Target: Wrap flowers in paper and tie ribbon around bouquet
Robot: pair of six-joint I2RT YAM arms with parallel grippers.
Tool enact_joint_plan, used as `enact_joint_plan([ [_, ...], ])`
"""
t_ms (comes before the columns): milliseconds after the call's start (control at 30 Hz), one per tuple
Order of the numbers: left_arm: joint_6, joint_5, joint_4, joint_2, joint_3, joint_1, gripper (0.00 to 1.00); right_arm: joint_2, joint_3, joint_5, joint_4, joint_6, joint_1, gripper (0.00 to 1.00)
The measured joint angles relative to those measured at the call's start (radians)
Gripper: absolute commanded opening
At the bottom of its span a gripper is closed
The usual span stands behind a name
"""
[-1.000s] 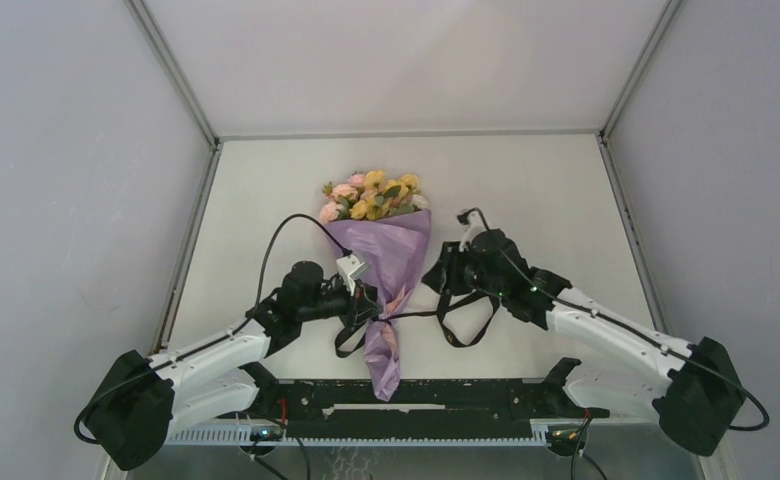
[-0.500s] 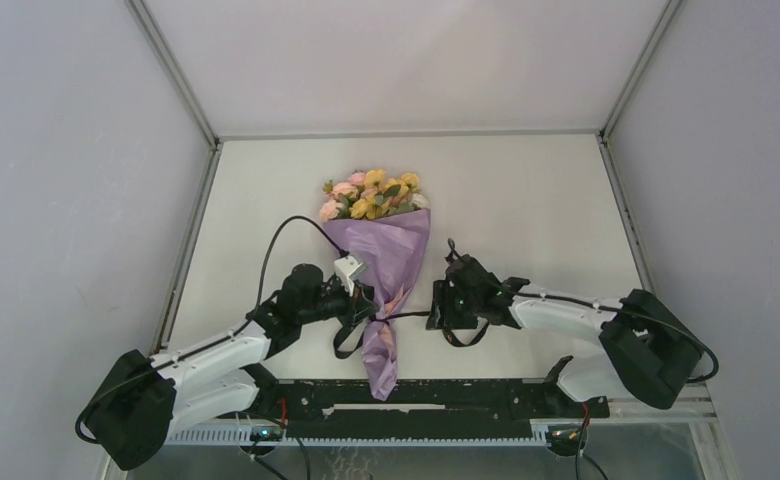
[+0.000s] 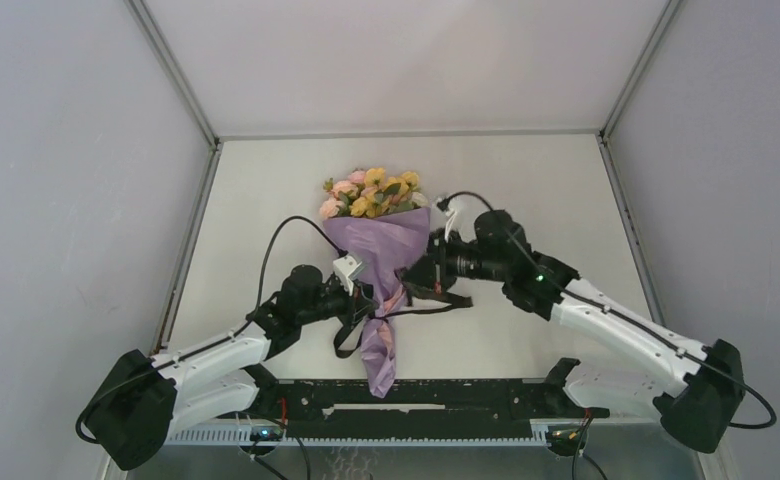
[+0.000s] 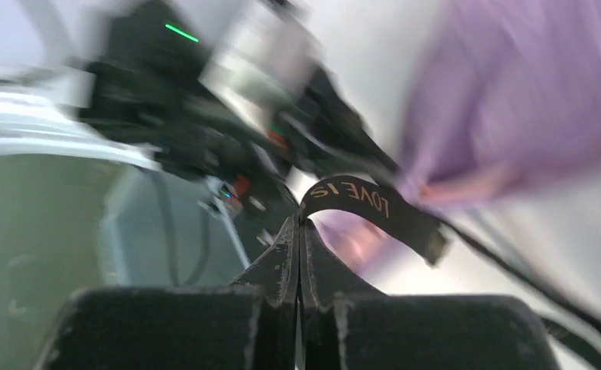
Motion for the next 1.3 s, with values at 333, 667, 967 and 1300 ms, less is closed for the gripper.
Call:
enact_joint_plan([
  [333,0.001,0.000,0.018,0.000,-0.017,-0.002,0.00,0.211,0.296,-0.124,0.429,0.028,0.009,0.00],
  [667,0.002,0.000,0.022,-0.001,-0.017,-0.002,0.00,0.526,0.410,-0.032,0.494,0.182,-0.046,0.11],
  [967,0.005,0.000,0.023,0.000,-0.017,-0.002,0.00,0.723,0.574,-0.056,0.203,0.103,-0.017,0.53],
  [1300,0.008,-0.002,0.023,0.000,-0.017,-0.002,0.00,0.421,0.424,-0.066,0.059,-0.117,-0.107,0.49],
])
